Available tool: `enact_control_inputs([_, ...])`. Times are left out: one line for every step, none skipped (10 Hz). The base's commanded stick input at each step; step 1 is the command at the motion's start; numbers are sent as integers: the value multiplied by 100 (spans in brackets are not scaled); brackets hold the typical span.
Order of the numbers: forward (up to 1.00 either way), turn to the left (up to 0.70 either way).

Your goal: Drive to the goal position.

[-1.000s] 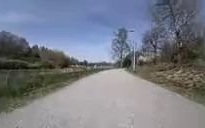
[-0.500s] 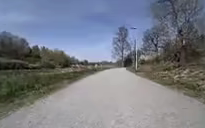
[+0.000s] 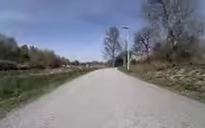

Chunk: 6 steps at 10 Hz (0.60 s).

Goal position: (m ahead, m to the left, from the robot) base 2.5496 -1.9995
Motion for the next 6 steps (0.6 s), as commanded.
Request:
enact_control_inputs([85, 0])
enact_control_inputs([85, 0])
enact_control_inputs([85, 0])
enact_control_inputs([85, 0])
enact_control_inputs([85, 0])
enact_control_inputs([85, 0])
